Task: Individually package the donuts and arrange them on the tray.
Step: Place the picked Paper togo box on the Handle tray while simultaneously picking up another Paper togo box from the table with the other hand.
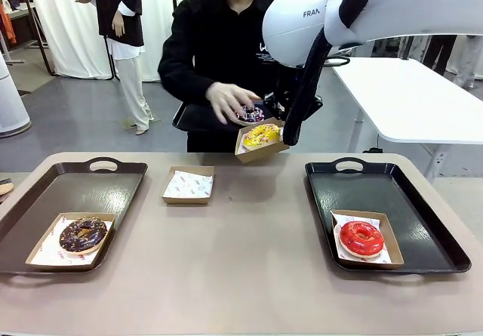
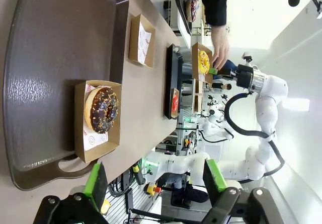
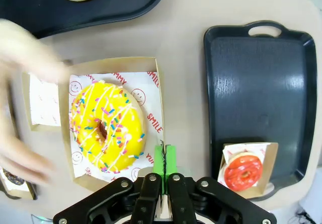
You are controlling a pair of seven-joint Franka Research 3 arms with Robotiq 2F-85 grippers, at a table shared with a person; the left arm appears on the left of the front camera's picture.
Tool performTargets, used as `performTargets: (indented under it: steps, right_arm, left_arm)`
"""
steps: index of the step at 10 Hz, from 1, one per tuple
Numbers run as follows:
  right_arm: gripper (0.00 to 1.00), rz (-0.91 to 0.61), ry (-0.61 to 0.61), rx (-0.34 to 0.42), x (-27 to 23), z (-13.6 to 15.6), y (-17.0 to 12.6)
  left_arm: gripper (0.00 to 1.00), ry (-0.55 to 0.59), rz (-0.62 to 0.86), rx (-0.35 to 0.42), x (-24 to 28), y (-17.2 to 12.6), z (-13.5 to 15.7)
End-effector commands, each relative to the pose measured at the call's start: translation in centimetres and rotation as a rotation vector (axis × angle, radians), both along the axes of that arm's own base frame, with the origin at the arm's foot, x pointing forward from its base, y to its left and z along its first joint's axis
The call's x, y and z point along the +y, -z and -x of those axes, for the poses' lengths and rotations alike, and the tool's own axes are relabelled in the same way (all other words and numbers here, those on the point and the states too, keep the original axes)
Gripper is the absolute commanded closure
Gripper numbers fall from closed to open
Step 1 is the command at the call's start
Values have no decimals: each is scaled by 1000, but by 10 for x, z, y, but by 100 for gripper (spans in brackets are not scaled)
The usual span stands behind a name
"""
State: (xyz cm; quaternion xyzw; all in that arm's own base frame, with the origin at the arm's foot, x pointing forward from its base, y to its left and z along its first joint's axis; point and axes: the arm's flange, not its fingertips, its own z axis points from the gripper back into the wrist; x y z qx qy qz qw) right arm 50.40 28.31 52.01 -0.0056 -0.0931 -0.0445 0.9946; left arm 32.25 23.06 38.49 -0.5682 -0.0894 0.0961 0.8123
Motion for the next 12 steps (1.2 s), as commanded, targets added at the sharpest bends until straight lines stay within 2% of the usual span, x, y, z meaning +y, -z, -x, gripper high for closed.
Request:
performTargets:
  steps: [1, 5, 6, 7, 9, 10, 12]
  right_arm:
    - [100, 6, 6, -2, -1, 3, 0]
    - [99, 0, 0, 0, 0, 0, 0]
    - [99, -31, 2, -21, -19, 10, -8]
    - [99, -24, -7, -37, -48, 25, -15]
    - [99, -77, 40, -80, -103, 55, -17]
    - [99, -77, 62, -126, -127, 69, -14]
    - [99, -74, 45, -142, -169, 95, -3]
  left_arm:
    - [0, -10, -6, -10, -3, -1, 4]
    - [0, 0, 0, 0, 0, 0, 0]
    - [0, -1, -65, 1, -11, -12, -9]
    - [0, 24, -108, 27, -27, -29, -26]
    - [0, 73, -197, 18, -62, -59, -64]
    - [0, 106, -247, 21, -85, -70, -81]
    - [0, 160, -332, 32, -142, -85, -112]
